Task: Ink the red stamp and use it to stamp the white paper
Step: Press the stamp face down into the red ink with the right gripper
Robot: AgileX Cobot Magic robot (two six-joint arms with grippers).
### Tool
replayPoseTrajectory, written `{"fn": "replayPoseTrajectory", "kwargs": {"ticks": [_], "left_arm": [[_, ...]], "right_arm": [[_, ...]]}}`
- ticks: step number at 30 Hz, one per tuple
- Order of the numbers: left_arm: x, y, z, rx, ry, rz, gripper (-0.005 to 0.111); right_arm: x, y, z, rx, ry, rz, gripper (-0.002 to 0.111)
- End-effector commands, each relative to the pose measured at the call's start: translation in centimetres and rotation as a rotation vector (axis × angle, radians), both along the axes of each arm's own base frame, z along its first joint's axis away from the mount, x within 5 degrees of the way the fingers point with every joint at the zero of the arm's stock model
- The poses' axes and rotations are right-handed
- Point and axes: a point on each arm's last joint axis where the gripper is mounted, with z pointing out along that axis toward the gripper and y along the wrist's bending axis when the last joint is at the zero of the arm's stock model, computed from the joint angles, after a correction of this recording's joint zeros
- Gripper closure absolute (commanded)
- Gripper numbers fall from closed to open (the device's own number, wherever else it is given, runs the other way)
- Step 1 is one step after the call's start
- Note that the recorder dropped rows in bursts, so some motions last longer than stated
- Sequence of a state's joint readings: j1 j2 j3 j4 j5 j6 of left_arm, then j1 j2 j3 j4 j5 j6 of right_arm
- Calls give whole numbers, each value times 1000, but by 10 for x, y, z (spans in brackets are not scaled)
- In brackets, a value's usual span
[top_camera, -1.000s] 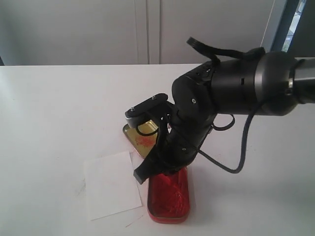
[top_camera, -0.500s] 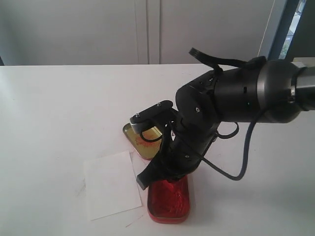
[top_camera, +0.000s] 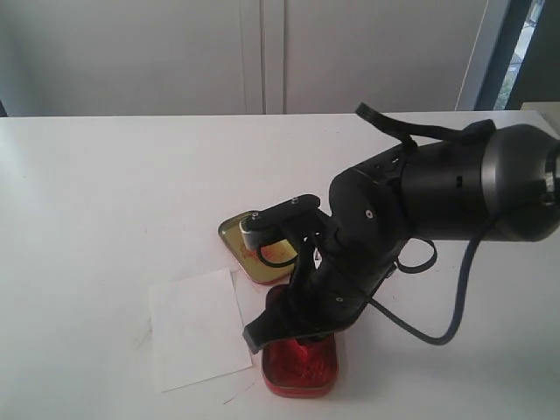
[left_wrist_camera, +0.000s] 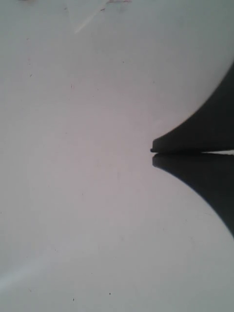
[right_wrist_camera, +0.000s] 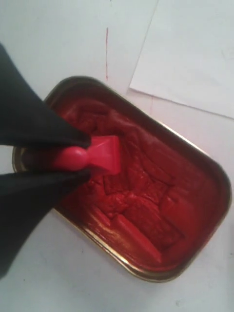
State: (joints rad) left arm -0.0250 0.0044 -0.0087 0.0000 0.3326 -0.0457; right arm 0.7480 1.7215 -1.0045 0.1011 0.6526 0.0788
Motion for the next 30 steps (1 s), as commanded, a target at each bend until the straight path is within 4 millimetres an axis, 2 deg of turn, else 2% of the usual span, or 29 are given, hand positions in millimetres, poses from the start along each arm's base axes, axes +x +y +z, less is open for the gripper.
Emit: {"fn": "replayPoseTrajectory", "kwargs": {"ticks": [1,8,18,30], "left_arm": [[0,0,-3,-2,9,3,107],[0,0,-3,-2,9,3,107],[0,0,-3,-2,9,3,107],[0,0,-3,-2,9,3,107]], "right_arm": [[-2,-1,1,9,3,-7,108],[-6,-5,-11,4,3,-11,108],[-4,-3,-11,23,-13,-21,108],[-1,-1,-28,-6,16,-22,108]]}}
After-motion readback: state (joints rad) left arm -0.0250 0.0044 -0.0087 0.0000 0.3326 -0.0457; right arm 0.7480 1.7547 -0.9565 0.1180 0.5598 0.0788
